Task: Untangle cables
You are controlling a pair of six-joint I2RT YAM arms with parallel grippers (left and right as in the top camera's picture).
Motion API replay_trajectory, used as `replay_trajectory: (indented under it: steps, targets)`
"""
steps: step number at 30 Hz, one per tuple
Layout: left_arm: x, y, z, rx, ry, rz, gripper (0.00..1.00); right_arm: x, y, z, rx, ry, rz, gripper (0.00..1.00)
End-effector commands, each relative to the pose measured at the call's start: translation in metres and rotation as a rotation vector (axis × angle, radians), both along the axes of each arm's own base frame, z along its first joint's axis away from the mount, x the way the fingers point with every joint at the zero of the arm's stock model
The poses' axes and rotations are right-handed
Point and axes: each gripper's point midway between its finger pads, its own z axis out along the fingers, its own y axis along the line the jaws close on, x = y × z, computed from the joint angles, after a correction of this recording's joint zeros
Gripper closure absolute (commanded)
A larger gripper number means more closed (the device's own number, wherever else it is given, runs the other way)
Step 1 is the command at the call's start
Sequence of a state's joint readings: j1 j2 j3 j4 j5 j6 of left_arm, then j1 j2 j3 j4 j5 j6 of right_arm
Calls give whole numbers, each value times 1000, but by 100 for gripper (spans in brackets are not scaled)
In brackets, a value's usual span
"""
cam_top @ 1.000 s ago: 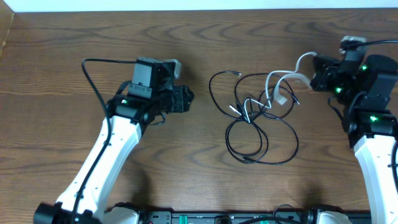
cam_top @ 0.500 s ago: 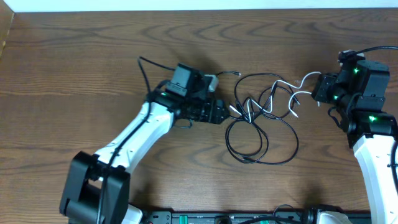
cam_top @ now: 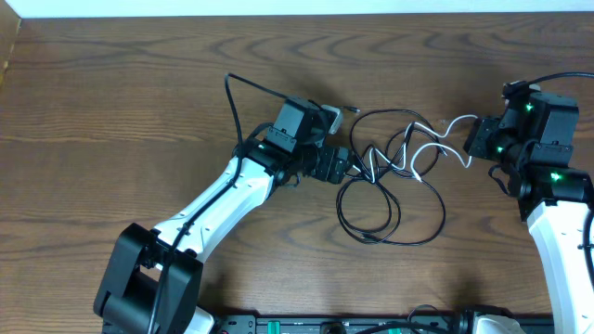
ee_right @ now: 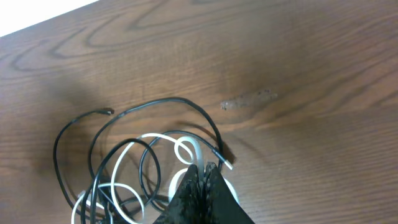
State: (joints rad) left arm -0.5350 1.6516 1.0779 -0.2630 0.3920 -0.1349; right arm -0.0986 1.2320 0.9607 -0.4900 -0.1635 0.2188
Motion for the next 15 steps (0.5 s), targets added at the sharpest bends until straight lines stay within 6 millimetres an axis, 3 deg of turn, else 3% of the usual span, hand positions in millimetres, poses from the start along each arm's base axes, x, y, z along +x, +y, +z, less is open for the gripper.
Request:
replay_trajectory:
  steps: [1,6,15]
  targets:
    - [10,-3,3,6,-55,-7,14,0,2,4,0,-5,13,99]
    - [11,-14,3,-11,-79,-26,15,-2,2,2,2,8,14,99]
    - [-5,-63,-22,-130,29,-71,18,-2,2,1,1,9,14,99]
